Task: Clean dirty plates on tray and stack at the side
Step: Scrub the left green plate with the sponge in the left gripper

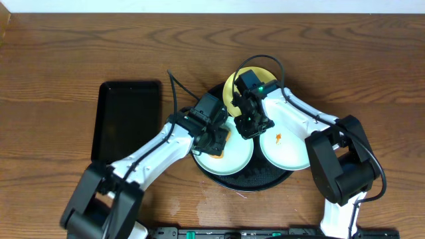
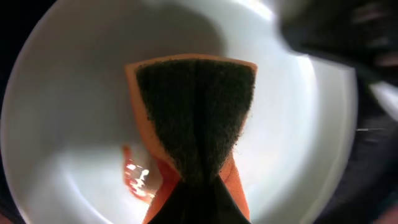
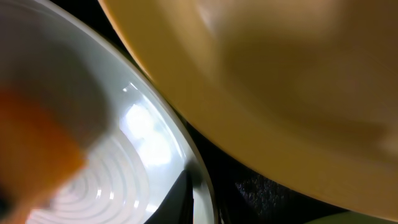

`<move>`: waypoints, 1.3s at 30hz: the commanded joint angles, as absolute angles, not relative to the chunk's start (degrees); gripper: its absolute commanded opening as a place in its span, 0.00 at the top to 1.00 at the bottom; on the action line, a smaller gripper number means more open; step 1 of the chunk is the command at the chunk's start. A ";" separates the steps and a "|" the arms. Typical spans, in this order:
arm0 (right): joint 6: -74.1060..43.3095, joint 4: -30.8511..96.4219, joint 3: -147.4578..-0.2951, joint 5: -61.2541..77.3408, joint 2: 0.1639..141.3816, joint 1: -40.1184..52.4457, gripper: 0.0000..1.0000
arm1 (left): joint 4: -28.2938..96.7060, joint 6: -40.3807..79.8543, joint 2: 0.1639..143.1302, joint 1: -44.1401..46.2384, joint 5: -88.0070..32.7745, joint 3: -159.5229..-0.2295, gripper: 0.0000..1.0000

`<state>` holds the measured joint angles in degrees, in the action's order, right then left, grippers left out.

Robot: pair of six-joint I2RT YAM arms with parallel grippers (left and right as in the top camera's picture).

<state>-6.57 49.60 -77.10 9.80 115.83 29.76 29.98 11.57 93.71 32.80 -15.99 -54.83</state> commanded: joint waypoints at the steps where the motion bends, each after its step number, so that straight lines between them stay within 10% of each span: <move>1: -7.90 49.71 -77.65 11.22 116.95 30.41 0.89 | 29.56 16.34 87.92 32.82 -19.44 -55.75 0.92; 13: -7.90 49.91 -77.65 11.22 116.95 30.41 0.88 | 30.50 20.67 94.13 32.82 -14.28 -54.70 0.91; 20: -7.90 50.11 -77.65 11.20 116.95 30.41 0.88 | 30.37 21.30 94.91 32.82 -14.33 -55.00 0.18; 35: -8.14 50.09 -77.65 11.22 116.95 30.41 0.87 | 27.53 19.75 97.27 34.13 -14.28 -55.51 0.51; 39: -8.34 50.35 -77.65 11.22 116.95 30.41 0.87 | 27.31 21.37 98.54 34.15 -14.57 -55.57 0.85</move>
<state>-7.20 50.02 -77.10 9.85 115.83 29.76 27.18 20.34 97.34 33.98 -14.61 -54.85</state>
